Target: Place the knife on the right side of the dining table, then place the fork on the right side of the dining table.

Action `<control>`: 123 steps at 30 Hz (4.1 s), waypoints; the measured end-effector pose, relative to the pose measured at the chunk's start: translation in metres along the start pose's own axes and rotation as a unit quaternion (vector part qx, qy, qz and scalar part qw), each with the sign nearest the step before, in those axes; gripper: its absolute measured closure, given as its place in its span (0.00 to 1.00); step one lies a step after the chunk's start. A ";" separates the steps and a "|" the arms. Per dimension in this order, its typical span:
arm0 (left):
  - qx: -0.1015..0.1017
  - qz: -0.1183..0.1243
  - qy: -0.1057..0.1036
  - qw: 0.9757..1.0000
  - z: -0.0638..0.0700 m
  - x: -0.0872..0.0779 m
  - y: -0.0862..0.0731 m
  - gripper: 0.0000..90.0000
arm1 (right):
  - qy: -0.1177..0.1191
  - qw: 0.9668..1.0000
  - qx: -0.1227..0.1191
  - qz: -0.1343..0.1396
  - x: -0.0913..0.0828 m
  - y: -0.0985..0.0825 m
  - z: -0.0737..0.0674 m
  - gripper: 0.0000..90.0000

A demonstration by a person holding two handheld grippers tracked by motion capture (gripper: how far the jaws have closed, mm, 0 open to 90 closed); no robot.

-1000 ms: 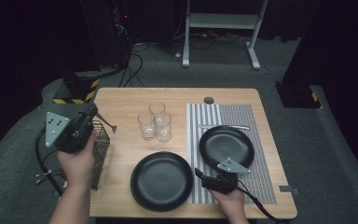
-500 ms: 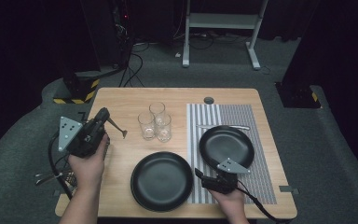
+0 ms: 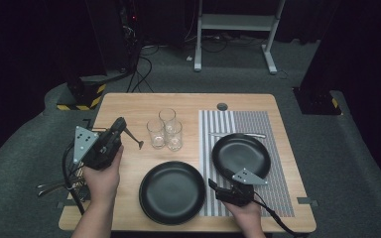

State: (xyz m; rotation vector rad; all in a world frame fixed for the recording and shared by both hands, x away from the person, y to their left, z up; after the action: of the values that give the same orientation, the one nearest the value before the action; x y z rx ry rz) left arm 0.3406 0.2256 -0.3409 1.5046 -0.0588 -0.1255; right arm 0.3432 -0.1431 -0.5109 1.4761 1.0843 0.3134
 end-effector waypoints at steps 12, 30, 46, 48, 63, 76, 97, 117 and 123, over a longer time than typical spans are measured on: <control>-0.002 -0.003 -0.012 1.000 0.008 0.006 -0.005 0.96 | -0.004 1.000 0.001 0.000 -0.003 -0.002 0.001 0.27; -0.001 -0.009 -0.036 0.999 0.030 0.007 -0.015 0.96 | -0.005 1.000 -0.004 0.006 -0.006 0.001 -0.001 0.27; -0.003 -0.022 -0.076 0.997 0.062 0.004 -0.029 0.96 | 0.001 1.000 -0.015 0.009 -0.006 0.005 -0.008 0.31; -0.005 -0.023 -0.081 0.996 0.067 0.004 -0.031 0.96 | 0.004 1.000 -0.016 0.010 -0.006 0.005 -0.008 0.32; -0.004 -0.032 -0.118 0.993 0.099 0.007 -0.039 0.96 | 0.011 1.000 -0.025 0.015 -0.008 0.008 -0.012 0.39; -0.012 -0.031 -0.145 0.989 0.128 0.009 -0.042 0.96 | 0.011 0.999 -0.037 0.021 -0.010 0.012 -0.015 0.44; -0.019 -0.039 -0.171 0.984 0.154 0.013 -0.047 0.96 | 0.007 0.997 -0.063 0.033 -0.016 0.030 -0.016 0.52; -0.006 -0.058 -0.196 0.979 0.178 0.011 -0.062 0.96 | 0.024 0.996 -0.071 0.039 -0.012 0.034 -0.022 0.62; 0.000 -0.062 -0.201 0.978 0.182 0.010 -0.066 0.96 | 0.028 0.996 -0.072 0.035 -0.009 0.032 -0.024 0.66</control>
State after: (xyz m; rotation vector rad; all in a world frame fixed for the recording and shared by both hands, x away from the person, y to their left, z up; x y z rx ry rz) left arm 0.3258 0.0398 -0.3954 1.4630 -0.2893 -0.5298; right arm 0.3350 -0.1301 -0.4727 1.3849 1.0341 0.4763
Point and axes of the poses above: each handheld gripper's, and its own axes: x roughly forward along the jaws, y roughly out of its top, z roughly to its right, the point moved 2 cm from there along x, roughly forward along the jaws, and after that the axes turned 11 degrees about y, right-handed, at the moved point
